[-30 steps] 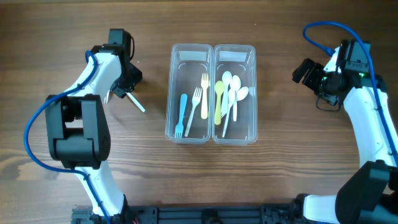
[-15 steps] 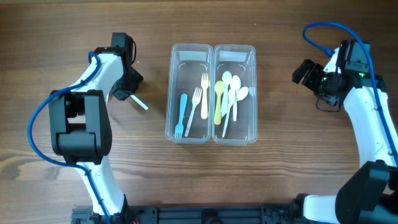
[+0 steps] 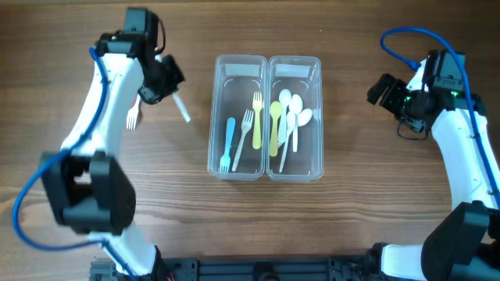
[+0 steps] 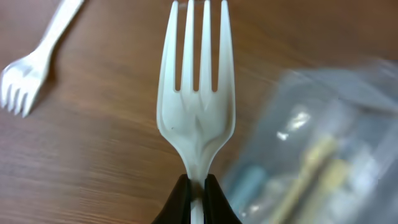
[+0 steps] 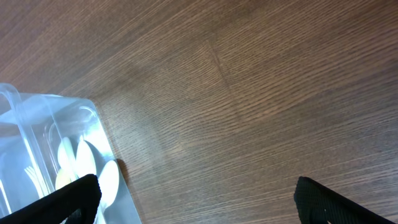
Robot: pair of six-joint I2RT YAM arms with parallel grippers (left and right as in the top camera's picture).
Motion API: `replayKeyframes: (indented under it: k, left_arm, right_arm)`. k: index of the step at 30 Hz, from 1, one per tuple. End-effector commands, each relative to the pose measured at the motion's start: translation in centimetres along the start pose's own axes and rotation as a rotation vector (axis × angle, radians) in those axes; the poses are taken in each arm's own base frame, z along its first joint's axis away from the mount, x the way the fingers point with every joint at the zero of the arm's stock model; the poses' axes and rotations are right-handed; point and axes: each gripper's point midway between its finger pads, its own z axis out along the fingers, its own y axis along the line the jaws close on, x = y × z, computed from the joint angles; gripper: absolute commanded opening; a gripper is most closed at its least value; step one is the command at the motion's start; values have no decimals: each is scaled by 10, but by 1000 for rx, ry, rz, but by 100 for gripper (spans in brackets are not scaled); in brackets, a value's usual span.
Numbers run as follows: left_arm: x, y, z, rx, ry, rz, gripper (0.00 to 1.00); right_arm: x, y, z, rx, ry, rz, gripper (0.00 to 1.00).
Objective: Pack container
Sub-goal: 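Place the white fork into the left tray, then grasp the last white fork with the left gripper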
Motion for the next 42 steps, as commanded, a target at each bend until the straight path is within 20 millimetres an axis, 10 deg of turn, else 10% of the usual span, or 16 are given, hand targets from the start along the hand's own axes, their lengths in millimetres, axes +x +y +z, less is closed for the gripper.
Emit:
replayKeyframes:
  k: [1,8,11,14,17,22,26,30,33,42]
  left_arm:
    - [33,-71,-29,124,-36,495,4]
    - [93,-125,2,76,30,793,4]
    - [99,-120,31,10,80,686,45]
    - [97,-117,41,-11,86,677,49]
    - [79,-111,11,-85,7,719,63]
    - [36,-64,-64,-380,-178,804,71]
    - [-3,-5,-76,-497,-173,734,64]
    - [-25,55,-46,-386,-47,673,63]
    - [-27,69,-16,-77,26,694,64]
    - [-33,121,76,-40,173,656,60]
  right_arm:
    - [-2,4,1,-10,-2,-1,100]
    - [-1,4,1,-9,-1,-3,100]
    - [-1,4,1,-9,-1,-2,100]
    - [-1,4,1,-9,-1,-2,100]
    - [-1,4,1,-9,-1,-1,100]
    - [-1,4,1,-9,-1,0,100]
    - [-2,4,1,-9,-2,-3,100]
    - [-3,5,1,-12,-9,-4,100]
    - [-6,6,1,-16,-18,-4,100]
    - [-10,7,1,-22,-35,-7,100]
